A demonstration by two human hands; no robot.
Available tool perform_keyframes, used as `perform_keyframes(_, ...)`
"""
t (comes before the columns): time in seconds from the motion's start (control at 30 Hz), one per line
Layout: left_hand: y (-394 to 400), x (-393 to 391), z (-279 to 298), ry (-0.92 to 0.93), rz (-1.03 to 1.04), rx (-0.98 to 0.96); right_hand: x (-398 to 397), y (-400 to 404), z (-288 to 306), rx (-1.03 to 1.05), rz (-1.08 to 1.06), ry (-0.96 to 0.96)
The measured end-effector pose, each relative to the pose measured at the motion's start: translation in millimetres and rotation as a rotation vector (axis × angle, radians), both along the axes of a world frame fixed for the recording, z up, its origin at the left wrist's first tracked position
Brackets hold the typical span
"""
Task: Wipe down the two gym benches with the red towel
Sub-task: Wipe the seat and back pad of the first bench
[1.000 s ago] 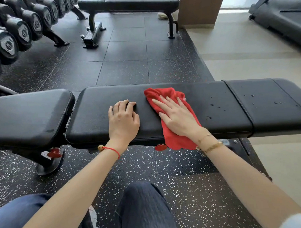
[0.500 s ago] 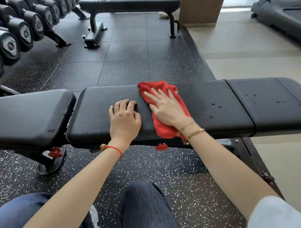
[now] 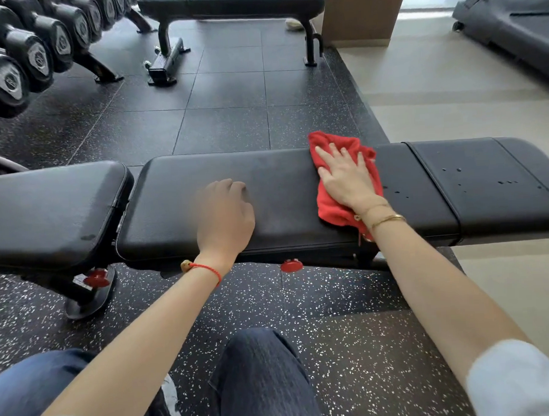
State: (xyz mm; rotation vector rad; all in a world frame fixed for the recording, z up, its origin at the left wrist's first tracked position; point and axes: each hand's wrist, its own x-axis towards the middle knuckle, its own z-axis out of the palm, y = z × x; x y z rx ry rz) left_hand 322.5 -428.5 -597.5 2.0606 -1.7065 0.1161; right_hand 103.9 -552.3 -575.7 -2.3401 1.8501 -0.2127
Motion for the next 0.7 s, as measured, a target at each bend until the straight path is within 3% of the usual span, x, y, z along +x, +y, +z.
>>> perform_keyframes(0.17, 0.0, 0.5, -1.1, 0.013, 0.004, -0.026, 37.0, 49.7, -4.2, -0.059, 0.276, -0.006)
perform_keyframes(0.27, 0.9, 3.6, -1.8, 0.030, -0.016, -0.037, 22.2, 85.4, -8.8, -0.109, 0.322, -0.051)
perform_keyframes(0.4, 2.3, 5.2, -0.3, 0.032, -0.043, -0.007, -19.7, 94.0, -12.0, -0.130, 0.223, -0.064)
perform_keyframes(0.6, 0.2, -4.5, 8.9, 0.081, -0.033, -0.053, -50.1, 31.8, 0.8, -0.008, -0.133, -0.011)
perform_keyframes(0.7, -6.7, -23.9, 15.4, 0.120, -0.087, -0.062, -42.2, 42.1, -0.9, -0.014, -0.085, -0.004)
